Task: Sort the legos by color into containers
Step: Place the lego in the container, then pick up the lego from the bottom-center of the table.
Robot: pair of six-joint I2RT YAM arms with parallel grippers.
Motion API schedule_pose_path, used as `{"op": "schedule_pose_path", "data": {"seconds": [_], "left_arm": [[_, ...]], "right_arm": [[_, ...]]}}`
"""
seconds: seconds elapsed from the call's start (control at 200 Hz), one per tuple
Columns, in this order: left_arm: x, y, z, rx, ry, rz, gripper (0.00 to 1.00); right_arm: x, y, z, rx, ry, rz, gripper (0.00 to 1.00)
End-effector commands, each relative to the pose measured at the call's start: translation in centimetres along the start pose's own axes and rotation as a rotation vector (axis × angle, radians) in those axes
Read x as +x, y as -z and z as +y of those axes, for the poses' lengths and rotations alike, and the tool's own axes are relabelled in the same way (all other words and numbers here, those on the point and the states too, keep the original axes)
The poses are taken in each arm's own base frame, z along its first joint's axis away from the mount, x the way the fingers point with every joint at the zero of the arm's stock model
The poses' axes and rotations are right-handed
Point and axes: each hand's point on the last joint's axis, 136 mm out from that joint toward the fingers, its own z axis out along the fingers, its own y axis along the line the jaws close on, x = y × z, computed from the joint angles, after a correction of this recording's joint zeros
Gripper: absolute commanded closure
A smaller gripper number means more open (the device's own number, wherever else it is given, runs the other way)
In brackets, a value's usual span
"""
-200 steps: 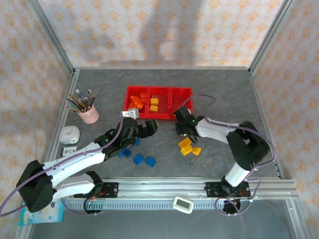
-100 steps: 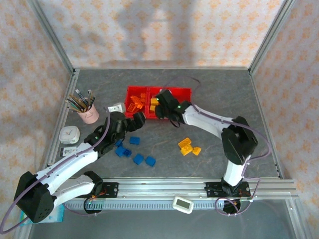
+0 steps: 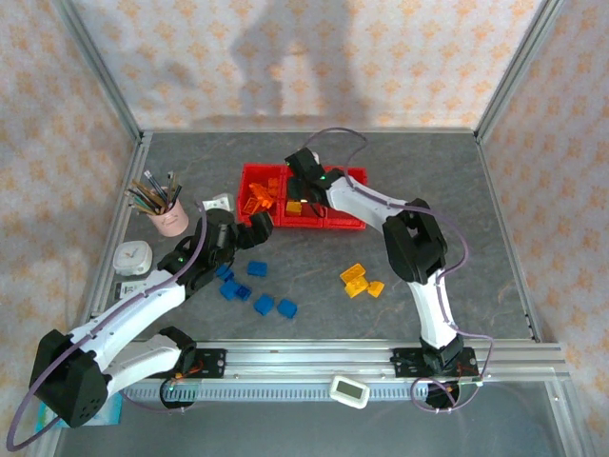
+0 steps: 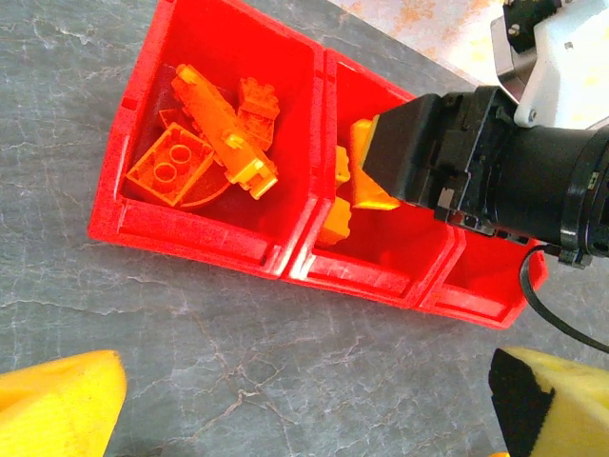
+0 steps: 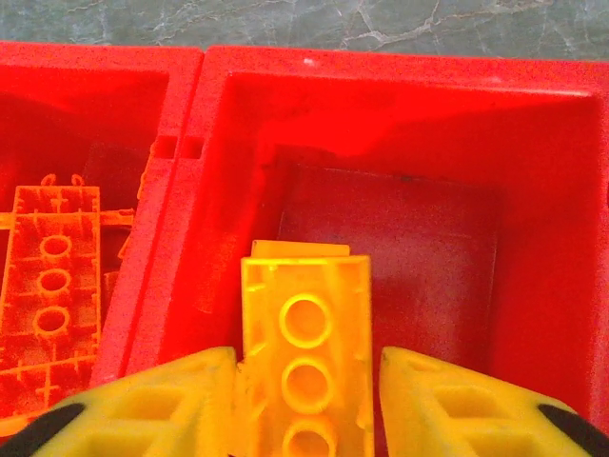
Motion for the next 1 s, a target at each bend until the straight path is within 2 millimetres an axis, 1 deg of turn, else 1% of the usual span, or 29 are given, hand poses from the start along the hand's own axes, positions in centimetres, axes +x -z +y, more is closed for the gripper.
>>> {"op": "schedule_pose_path", "data": {"seconds": [0.0, 0.065, 0.14, 0.205, 0.27, 0.31, 0.4, 0.5, 0.586, 0.651, 0.701, 0.816, 0.896, 0.991], "left_arm": [[-0.9, 0.3, -0.6, 0.011, -0.013, 0.0, 0.01], [-1.0, 0.3, -0.8, 0.015, -0.015, 0.0, 0.01], [-1.1, 0.3, -0.9, 0.019, -0.012, 0.005, 0.01], [-0.9, 0.3, -1.2, 0.035, -0.01, 0.011, 0.01], [-0.6, 0.3, -1.6, 0.057, -0.004, 0.026, 0.01], [-0.3, 0.2, -1.7, 0.069, -0.001, 0.038, 0.01], [0.4, 0.1, -2.3, 0.109, 0.004, 0.061, 0.01], [1.4, 0.2, -3.1, 0.138, -0.003, 0.077, 0.01], [2.3, 0.2, -4.0, 0.155, -0.019, 0.089, 0.01], [3.0, 0.2, -4.7, 0.168, -0.022, 0.099, 0.01], [3.6, 0.2, -5.2, 0.182, -0.018, 0.106, 0.01], [5.0, 0.1, -6.4, 0.214, -0.014, 0.124, 0.01], [6.0, -0.1, -6.7, 0.223, -0.015, 0.139, 0.01], [6.8, -0.4, -7.0, 0.225, -0.018, 0.159, 0.01]], "right_arm": [[-1.7, 1.7, 1.4, -0.048, -0.003, -0.037, 0.54], [-2.2, 2.7, 1.4, -0.054, -0.001, -0.054, 0.52], [-2.2, 3.9, 1.2, -0.061, 0.003, -0.061, 0.52], [-1.8, 5.3, 0.9, -0.073, 0.002, -0.063, 0.51], [-0.9, 6.6, 0.1, -0.072, -0.002, -0.063, 0.5], [0.0, 7.2, -0.7, -0.057, -0.006, -0.058, 0.48], [1.5, 9.3, -2.6, -0.027, -0.013, -0.063, 0.47], [3.5, 11.1, -5.3, 0.038, -0.022, -0.062, 0.43], [5.7, 12.1, -7.6, 0.099, -0.025, -0.036, 0.41], [7.4, 12.7, -8.9, 0.127, -0.033, -0.012, 0.4], [9.0, 13.0, -10.0, 0.145, -0.047, 0.013, 0.39], [12.4, 13.4, -11.7, 0.162, -0.08, 0.063, 0.35], [14.5, 13.2, -12.1, 0.142, -0.095, 0.103, 0.33], [16.2, 12.9, -12.4, 0.138, -0.102, 0.128, 0.3]]}}
